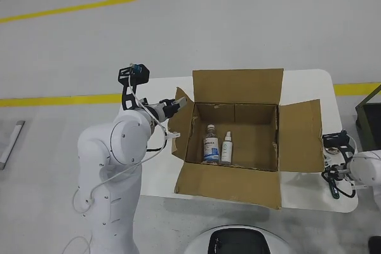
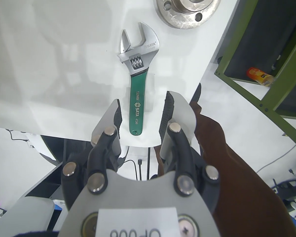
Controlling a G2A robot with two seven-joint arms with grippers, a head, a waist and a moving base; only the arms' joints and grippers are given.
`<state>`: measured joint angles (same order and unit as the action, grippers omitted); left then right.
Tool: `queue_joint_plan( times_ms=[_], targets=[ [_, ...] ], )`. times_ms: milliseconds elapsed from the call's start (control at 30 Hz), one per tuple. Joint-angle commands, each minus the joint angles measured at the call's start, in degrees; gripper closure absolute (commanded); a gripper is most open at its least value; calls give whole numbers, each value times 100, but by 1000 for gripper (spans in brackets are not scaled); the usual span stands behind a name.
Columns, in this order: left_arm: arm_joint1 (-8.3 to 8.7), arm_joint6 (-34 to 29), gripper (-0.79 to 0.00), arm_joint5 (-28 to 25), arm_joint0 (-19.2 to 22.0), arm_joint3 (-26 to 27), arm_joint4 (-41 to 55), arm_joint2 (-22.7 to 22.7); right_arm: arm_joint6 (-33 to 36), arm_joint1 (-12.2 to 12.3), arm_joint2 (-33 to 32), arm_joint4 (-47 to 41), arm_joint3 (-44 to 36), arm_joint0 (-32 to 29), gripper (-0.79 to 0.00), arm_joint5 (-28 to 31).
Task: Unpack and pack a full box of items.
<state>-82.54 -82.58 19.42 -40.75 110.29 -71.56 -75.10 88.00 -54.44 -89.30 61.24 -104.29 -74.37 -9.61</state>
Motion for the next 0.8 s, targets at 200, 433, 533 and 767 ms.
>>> queue_joint_plan(
  times_ms=[200,433,533,767],
  targets=[
    [0,0,-785,0,0,0,0,0,-46,-9,49,12,22,-66,-354,-96],
    [0,0,-785,0,0,0,0,0,-232,-22,23,-86,90,-142,-342,-114],
    [0,0,-785,0,0,0,0,0,-284,-28,36,-108,101,-172,-332,-125],
    [0,0,-785,0,0,0,0,0,-384,-39,81,-102,124,-197,-311,-135]
  ],
)
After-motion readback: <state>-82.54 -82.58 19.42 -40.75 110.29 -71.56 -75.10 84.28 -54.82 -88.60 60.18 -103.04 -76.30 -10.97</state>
